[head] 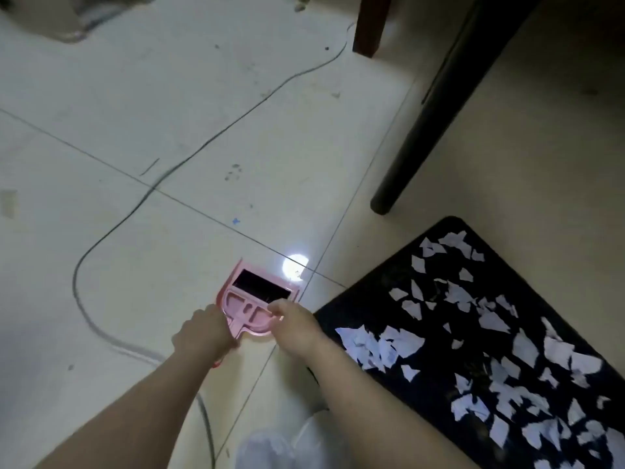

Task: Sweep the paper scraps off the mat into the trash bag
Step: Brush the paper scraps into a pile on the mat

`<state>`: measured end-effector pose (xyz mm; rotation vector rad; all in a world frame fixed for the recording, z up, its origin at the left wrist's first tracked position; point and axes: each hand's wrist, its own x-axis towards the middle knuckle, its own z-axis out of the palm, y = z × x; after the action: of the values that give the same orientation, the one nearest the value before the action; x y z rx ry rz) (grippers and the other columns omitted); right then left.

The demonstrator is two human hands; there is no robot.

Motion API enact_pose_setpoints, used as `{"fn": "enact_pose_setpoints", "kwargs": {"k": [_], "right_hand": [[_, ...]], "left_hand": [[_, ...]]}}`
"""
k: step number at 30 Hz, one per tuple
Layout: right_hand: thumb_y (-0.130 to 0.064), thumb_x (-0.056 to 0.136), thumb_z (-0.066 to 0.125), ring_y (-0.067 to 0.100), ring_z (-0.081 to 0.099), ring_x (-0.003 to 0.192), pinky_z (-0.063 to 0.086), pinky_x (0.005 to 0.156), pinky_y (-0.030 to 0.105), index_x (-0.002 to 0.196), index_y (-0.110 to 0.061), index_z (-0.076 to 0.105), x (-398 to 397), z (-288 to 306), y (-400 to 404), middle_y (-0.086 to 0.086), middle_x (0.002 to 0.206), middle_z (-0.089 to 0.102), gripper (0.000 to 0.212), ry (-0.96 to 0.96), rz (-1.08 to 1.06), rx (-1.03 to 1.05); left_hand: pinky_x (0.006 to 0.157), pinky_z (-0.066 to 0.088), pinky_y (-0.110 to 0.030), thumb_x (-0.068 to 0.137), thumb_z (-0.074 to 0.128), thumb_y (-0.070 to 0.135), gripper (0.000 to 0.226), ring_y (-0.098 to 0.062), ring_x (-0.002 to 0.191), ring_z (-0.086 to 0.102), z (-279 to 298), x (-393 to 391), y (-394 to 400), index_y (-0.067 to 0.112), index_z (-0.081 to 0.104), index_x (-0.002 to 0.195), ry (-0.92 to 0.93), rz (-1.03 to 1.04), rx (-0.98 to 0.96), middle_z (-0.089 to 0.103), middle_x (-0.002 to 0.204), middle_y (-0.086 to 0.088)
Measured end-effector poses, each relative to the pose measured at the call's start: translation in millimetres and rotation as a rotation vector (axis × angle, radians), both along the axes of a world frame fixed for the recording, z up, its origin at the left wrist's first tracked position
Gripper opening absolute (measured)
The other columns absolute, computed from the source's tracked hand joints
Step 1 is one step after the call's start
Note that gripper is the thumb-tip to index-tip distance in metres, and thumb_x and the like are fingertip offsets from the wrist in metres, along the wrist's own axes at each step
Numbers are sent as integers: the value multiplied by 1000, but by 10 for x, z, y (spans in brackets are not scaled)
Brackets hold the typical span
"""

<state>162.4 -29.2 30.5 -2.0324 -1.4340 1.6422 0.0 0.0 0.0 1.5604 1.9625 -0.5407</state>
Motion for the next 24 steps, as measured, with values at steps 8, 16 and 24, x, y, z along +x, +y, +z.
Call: {"fn": "enact_pose_setpoints", "kwargs": {"k": [8, 16, 24], "right_hand": [[-4, 88, 43, 32, 53, 111, 47, 93, 41, 126, -11, 43, -170, -304, 91, 9, 131, 46, 39, -136, 283, 1], [-3, 88, 46, 34, 55, 109, 38, 75, 31, 118, -6, 50, 205, -185, 198, 13, 125, 52, 30, -390, 322, 142], [1, 91, 44, 29, 53, 110, 42, 77, 31, 121, -4, 47, 340, -150, 167, 15, 123, 51, 31, -595, 161, 308]], "left_hand": [[77, 49, -32, 87, 50, 18, 21, -31, 101, 64, -369, 180, -68, 11, 58, 105, 15, -13, 138, 67, 108, -11], [70, 40, -32, 88, 60, 27, 25, -33, 100, 62, -300, 654, 58, 5, 57, 99, -127, -124, 227, 67, 104, -14], [73, 45, -33, 85, 65, 30, 36, -32, 102, 61, -233, 847, 22, 6, 55, 110, -116, -134, 159, 65, 108, -13]]}}
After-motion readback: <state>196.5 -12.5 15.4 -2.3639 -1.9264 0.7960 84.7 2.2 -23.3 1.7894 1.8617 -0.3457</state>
